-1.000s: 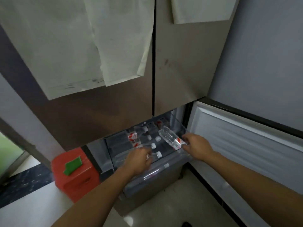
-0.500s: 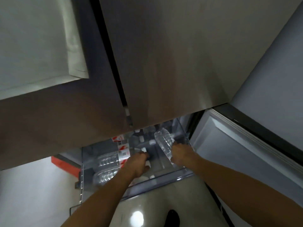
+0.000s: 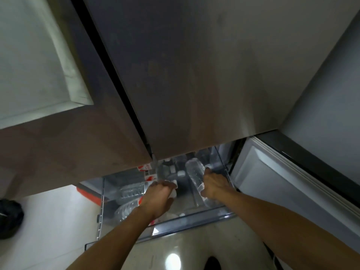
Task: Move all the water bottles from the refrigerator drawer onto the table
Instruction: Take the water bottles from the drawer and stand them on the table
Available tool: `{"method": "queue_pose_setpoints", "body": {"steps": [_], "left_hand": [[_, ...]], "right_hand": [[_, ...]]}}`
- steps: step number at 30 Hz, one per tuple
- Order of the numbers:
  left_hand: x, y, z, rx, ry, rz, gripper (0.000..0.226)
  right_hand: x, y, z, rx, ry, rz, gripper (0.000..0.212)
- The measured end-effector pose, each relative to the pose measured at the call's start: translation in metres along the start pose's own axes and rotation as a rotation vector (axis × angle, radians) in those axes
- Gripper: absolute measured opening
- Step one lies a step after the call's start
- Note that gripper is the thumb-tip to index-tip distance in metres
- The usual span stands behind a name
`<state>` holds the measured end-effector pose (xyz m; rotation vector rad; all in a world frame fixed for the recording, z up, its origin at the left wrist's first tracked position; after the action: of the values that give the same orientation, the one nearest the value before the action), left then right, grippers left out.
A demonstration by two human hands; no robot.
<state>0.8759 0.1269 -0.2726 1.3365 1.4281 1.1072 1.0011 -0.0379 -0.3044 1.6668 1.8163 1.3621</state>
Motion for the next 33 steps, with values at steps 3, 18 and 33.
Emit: {"method": "queue_pose_setpoints", "body": {"steps": [3,18,33], "left_hand": [[0.012,0.020,-0.015,-0.135,-0.014,0.020,0.042],[0.032,0.050,-0.076,-0.307,0.108,0.100,0.030],[0.065,0.044,-0.115,-0.216,0.323,0.095,0.023]], "right_hand": [[0.002,0.006,-0.008,-0.045,0.009,0.073,0.064],[0.048,0.068,-0.036,0.107,0.014,-0.049,0.047],[0.046,0.048,-0.094,0.000,0.099,-0.276,0.041]]}}
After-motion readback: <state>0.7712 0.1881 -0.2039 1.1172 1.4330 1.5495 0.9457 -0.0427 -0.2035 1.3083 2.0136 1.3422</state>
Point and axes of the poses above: each hand's wrist, its own z-axis towards the middle knuckle, its own y-axis out of the back of the hand, x = y × z, the point moved 2 cm from there along z, towards the middle knuckle, and after that the axes turned 11 degrees about z, right-handed, at the moved point
